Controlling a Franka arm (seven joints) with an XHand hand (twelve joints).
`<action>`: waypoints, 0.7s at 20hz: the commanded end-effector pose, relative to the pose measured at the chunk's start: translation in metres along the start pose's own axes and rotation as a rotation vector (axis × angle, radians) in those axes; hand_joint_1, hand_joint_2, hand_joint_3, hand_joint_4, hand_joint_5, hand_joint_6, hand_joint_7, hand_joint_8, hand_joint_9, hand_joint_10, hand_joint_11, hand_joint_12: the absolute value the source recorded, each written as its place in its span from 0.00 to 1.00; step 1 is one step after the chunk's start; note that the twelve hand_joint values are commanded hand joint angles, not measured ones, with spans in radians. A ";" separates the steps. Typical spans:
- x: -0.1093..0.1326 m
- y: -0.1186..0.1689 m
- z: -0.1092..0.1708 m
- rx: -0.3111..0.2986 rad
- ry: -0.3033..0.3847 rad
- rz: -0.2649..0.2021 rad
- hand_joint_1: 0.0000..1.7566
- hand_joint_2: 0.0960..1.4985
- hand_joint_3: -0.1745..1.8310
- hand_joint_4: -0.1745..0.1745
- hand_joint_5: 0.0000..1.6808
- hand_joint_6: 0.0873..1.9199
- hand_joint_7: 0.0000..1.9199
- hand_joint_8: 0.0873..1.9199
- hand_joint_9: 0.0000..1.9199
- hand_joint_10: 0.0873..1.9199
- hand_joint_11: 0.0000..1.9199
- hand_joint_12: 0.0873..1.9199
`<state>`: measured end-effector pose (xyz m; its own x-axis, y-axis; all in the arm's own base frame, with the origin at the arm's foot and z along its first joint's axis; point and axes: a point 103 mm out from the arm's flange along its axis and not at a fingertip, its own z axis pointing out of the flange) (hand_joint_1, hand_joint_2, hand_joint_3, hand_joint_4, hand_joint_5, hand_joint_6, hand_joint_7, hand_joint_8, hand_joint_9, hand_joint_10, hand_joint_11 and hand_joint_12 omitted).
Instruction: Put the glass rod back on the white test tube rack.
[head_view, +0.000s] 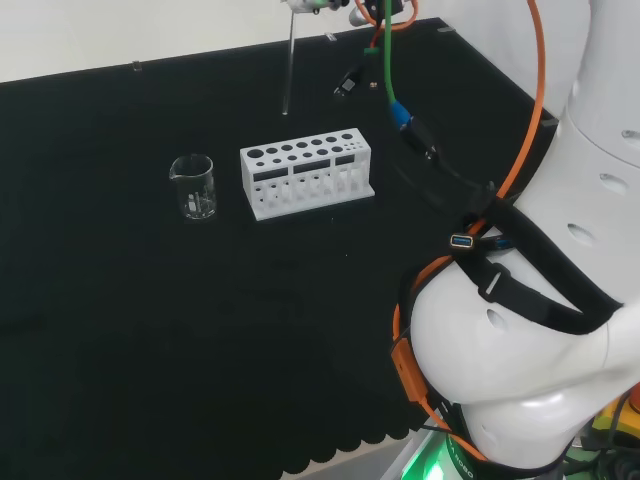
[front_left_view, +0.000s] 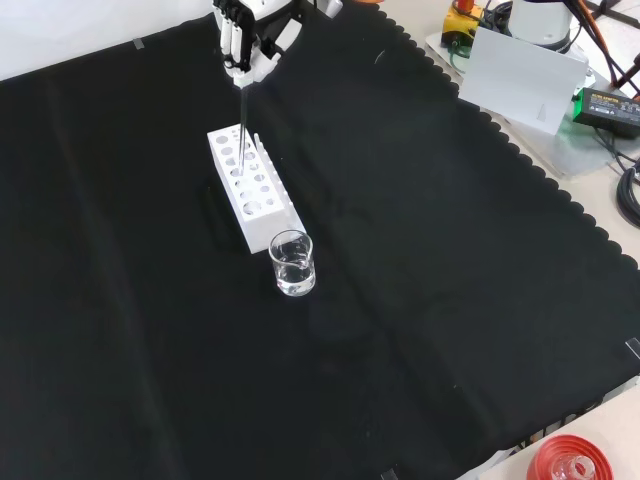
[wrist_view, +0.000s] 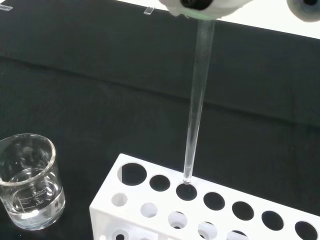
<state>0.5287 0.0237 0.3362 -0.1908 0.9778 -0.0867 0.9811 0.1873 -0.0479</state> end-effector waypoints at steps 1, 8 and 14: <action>-0.004 0.001 0.003 0.009 0.005 -0.003 0.76 0.67 0.00 0.00 0.85 0.00 0.76 0.19 0.96 0.03 0.84 0.25; -0.013 0.007 0.018 0.011 0.007 0.003 0.76 0.67 0.00 0.00 0.85 0.00 0.76 0.19 0.96 0.03 0.84 0.25; -0.013 0.013 0.026 0.025 0.013 0.001 0.76 0.67 0.00 0.00 0.85 0.00 0.76 0.19 0.96 0.03 0.84 0.25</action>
<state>0.5347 -0.0009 0.3236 -0.1631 0.9835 -0.0781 0.9853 0.1583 -0.0641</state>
